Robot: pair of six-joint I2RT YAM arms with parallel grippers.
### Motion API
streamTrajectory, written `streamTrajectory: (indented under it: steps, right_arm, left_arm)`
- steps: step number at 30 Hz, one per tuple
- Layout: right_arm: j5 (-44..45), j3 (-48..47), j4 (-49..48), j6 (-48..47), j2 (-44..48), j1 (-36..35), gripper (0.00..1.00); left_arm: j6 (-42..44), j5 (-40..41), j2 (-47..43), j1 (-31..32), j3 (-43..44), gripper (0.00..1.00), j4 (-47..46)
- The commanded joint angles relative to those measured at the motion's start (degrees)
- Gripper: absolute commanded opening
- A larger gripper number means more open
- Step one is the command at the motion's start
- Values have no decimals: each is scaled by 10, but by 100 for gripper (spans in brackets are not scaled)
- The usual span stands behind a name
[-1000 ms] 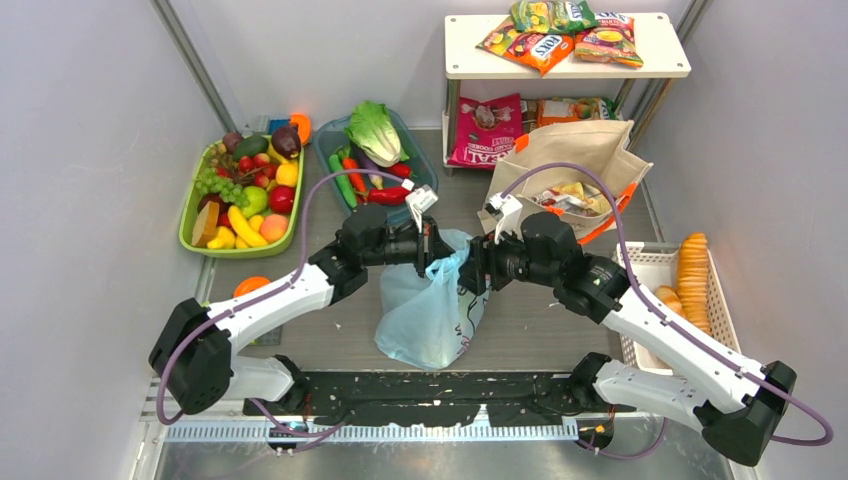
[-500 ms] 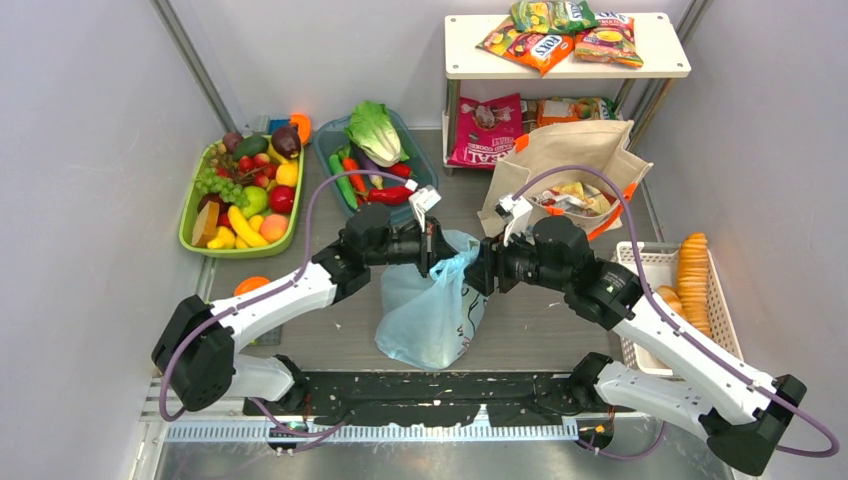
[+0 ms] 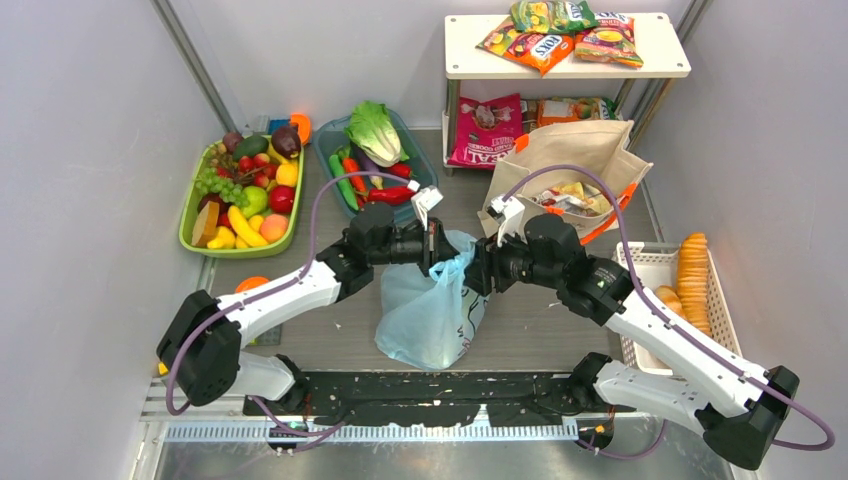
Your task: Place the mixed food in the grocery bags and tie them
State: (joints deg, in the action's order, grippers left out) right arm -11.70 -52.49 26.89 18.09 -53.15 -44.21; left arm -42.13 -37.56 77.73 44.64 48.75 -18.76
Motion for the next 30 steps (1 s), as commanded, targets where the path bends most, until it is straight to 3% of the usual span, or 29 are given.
streamTrajectory:
  steps: [1,7,13,21,27,30]
  right_arm:
    - [0,-14,-16,-1,-2,-4,48]
    - [0,-2,-23,21,3,-3,20]
    - [28,-6,-3,22,3,-3,7]
    - [66,-40,47,8,-4,-3,5]
    - [75,-53,55,4,-5,-3,5]
    - [72,-58,55,3,-9,-3,5]
  left_arm:
    - [-17,-13,0,4,25,0,-49]
    - [-21,-11,-5,5,12,1,-75]
    - [-17,-7,-9,5,8,17,-70]
    - [71,52,-58,1,28,33,73]
    - [143,142,-125,-4,38,54,205]
    - [151,170,-160,-11,34,57,241]
